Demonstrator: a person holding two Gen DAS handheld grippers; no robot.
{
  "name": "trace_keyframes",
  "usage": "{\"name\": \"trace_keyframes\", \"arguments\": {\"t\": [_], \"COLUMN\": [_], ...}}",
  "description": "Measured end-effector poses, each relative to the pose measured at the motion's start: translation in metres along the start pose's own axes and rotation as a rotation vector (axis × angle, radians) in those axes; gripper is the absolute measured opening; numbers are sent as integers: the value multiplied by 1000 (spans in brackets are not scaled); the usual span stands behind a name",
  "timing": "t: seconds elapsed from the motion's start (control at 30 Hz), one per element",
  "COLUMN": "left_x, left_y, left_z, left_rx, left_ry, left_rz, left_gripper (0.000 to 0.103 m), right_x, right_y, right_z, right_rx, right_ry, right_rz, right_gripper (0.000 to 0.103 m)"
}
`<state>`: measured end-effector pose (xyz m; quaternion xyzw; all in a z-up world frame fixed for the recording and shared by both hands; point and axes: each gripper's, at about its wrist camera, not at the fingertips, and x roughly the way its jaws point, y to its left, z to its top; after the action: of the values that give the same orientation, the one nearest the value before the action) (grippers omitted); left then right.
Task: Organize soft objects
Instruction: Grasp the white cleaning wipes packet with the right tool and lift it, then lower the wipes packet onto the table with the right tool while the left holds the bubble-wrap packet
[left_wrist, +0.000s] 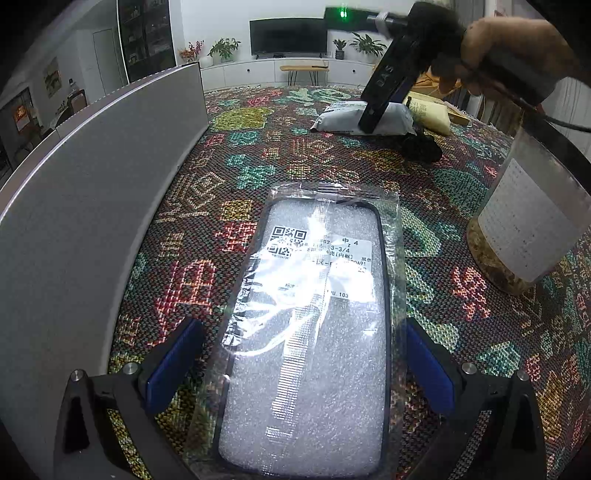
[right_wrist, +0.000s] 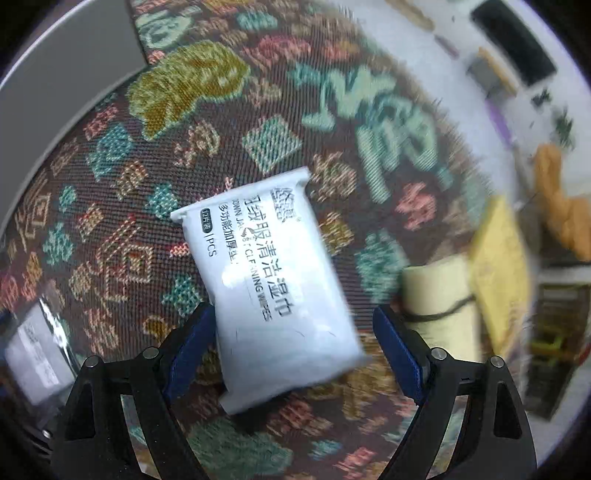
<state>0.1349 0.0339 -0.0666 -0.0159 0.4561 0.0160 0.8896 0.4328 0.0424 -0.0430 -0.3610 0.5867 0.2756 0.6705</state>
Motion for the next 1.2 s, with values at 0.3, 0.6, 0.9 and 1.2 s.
{"name": "trace_keyframes", "arguments": {"t": [0.3, 0.6, 0.9, 1.2], "left_x": [0, 0, 0, 0], "left_y": [0, 0, 0, 0], "left_z": [0, -1, -1, -1], "left_rx": [0, -1, -1, -1], "left_ry": [0, -1, -1, -1], "left_rz": [0, 0, 0, 1], "left_gripper": [103, 103, 103, 103], "right_x": [-77, -102, -13, -20], "right_y": [-30, -98, 18, 27], "right_z": [-44, -233, -352, -364], "right_rx": [180, 693, 896, 982], "right_ry": [-228, -257, -337, -460], "right_rz": [91, 36, -111, -175], "right_gripper": [64, 65, 85, 94]}}
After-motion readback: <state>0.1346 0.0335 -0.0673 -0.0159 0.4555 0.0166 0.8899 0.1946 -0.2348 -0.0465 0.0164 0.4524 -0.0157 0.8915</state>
